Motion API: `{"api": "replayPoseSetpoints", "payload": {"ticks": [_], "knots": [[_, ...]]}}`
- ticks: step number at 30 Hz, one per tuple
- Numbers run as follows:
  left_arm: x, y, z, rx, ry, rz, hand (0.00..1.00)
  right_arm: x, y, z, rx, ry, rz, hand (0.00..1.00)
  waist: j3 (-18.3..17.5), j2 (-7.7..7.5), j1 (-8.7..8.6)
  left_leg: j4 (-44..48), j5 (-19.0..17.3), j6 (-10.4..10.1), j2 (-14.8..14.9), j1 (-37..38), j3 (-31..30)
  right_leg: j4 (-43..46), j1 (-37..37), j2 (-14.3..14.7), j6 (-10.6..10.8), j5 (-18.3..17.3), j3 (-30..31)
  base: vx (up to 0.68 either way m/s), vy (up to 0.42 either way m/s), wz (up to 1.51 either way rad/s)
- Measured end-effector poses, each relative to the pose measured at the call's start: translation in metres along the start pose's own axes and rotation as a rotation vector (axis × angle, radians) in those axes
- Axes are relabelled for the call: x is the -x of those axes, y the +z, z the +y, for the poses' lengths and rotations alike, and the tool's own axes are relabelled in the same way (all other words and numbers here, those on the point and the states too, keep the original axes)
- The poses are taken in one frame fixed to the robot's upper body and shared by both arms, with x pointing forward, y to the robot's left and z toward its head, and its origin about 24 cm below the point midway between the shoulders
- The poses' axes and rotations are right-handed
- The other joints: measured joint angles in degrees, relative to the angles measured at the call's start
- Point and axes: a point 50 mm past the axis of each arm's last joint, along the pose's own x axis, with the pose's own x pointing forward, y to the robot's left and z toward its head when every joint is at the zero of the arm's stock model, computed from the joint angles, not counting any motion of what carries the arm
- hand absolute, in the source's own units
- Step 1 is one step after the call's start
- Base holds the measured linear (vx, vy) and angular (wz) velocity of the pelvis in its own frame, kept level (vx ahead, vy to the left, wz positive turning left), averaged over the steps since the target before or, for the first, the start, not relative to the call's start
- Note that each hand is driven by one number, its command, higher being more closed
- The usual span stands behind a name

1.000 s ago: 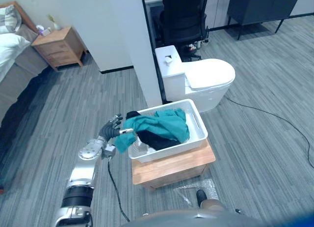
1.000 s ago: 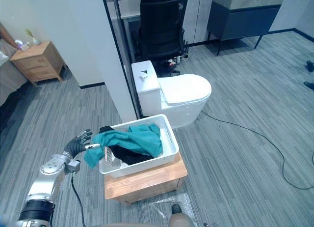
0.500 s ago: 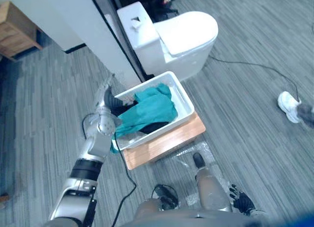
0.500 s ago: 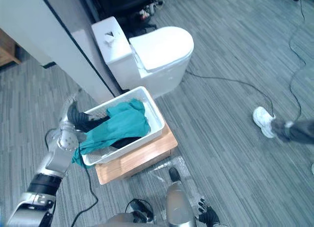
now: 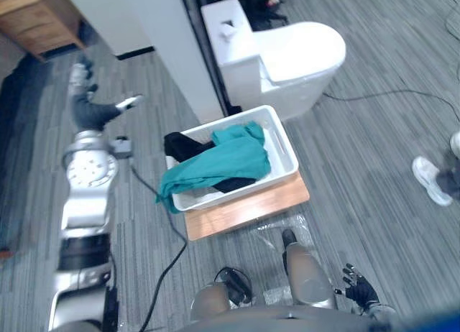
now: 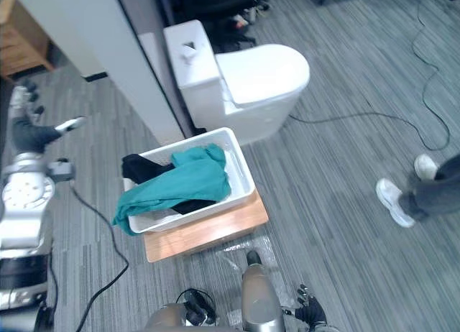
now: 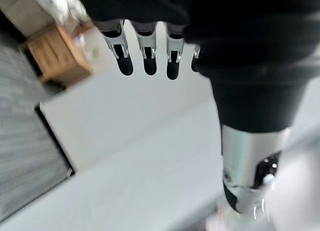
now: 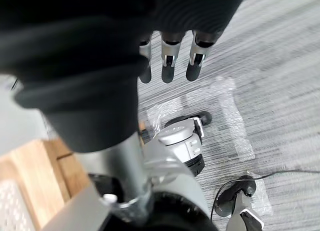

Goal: Tidy the bed and pick cloth on bed and put in laundry

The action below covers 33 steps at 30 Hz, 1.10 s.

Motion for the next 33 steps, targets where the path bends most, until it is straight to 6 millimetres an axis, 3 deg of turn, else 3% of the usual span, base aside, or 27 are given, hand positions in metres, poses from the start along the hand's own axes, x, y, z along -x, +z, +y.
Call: {"api": "replayPoseSetpoints", "payload": {"ticks": [3, 7, 10, 12, 15, 18, 20, 23, 26, 29, 33], "knots": [[0.029, -0.036, 0.019, 0.068, 0.034, 0.173, 0.00, 0.005, -0.013, -0.001, -0.009, -0.021, 0.062, 0.00, -2.35, -0.32, 2.15, 0.46, -0.45, 0.06, -0.14, -0.02, -2.33, 0.25, 1.76, -1.01, -0.01, -1.27, -2.44, 0.08, 0.003, 0.46], [0.073, -0.075, 0.027, 0.171, 0.084, 0.366, 0.00, 0.010, -0.031, 0.006, -0.033, -0.023, 0.133, 0.00, -5.15, -1.72, 4.07, 0.37, -0.52, 0.00, -0.20, 0.00, -4.89, -0.78, 3.79, -1.57, -0.08, -1.95, -4.81, 0.08, -0.003, 0.38], [0.118, -0.112, 0.019, 0.256, 0.140, 0.570, 0.00, 0.011, -0.041, 0.010, -0.030, -0.025, 0.176, 0.00, -6.59, -2.22, 4.99, -0.05, -0.56, -0.09, -0.32, 0.85, -6.21, -2.08, 6.11, -1.79, -0.01, -2.06, -6.26, 0.05, -0.006, 0.24], [0.160, -0.144, 0.010, 0.284, 0.193, 0.769, 0.00, 0.012, -0.051, 0.015, -0.020, -0.010, 0.220, 0.00, -8.30, -2.18, 5.38, -0.86, -0.59, -0.22, -0.47, 1.97, -6.85, -3.36, 7.95, -1.83, 0.06, -2.04, -7.05, 0.05, 0.016, 0.15], [0.207, -0.173, -0.002, 0.286, 0.209, 0.980, 0.00, 0.014, -0.061, 0.019, -0.015, -0.006, 0.261, 0.00, -10.15, -1.84, 5.51, -1.87, -0.47, -0.49, -0.67, 3.38, -8.04, -5.45, 10.75, -2.02, 0.37, -1.84, -8.74, 0.04, 0.009, 0.21], [0.246, -0.191, -0.005, 0.230, 0.214, 1.133, 0.00, 0.016, -0.067, 0.021, -0.015, -0.002, 0.284, 0.00, -11.84, -1.42, 5.80, -3.90, 0.29, -0.71, -1.09, 4.61, -8.27, -7.26, 12.21, -1.98, 0.61, -1.42, -9.19, 0.03, 0.008, 0.11], [0.286, -0.206, -0.010, 0.195, 0.214, 1.276, 0.00, 0.016, -0.069, 0.021, -0.035, -0.004, 0.283, 0.00, -12.53, -1.49, 6.55, -6.31, 1.21, -1.09, -1.29, 6.61, -8.14, -9.58, 13.91, -1.55, 0.62, -0.67, -9.65, 0.04, -0.010, 0.02], [0.330, -0.213, -0.016, 0.197, 0.213, 1.417, 0.00, 0.018, -0.074, 0.021, -0.044, -0.007, 0.295, 0.00, -12.89, -1.82, 7.02, -9.39, 2.47, -1.47, -1.61, 8.68, -7.97, -11.92, 15.89, -1.02, 0.63, -0.03, -9.96, 0.04, -0.007, 0.02], [0.357, -0.214, -0.021, 0.150, 0.186, 1.492, 0.00, 0.019, -0.078, 0.020, -0.049, -0.014, 0.311, 0.00, -12.91, -1.72, 7.25, -12.29, 3.70, -1.78, -2.12, 10.34, -7.97, -13.62, 17.25, -0.71, 0.63, 0.39, -10.08, 0.05, -0.003, 0.05], [0.361, -0.215, -0.019, 0.028, 0.093, 1.477, 0.00, 0.020, -0.083, 0.017, -0.055, -0.019, 0.330, 0.00, -13.15, -1.45, 7.87, -14.49, 4.74, -2.11, -2.35, 11.21, -7.90, -15.38, 18.00, -0.15, 0.58, 1.10, -10.08, 0.07, 0.002, -0.02], [0.363, -0.221, -0.024, 0.020, 0.055, 1.529, 0.00, 0.017, -0.084, 0.013, -0.074, -0.035, 0.358, 0.00, -13.06, -0.90, 7.93, -16.85, 5.58, -2.54, -2.77, 13.16, -7.97, -17.42, 19.78, 0.49, 0.62, 1.56, -10.09, 0.07, 0.006, -0.03]]}}
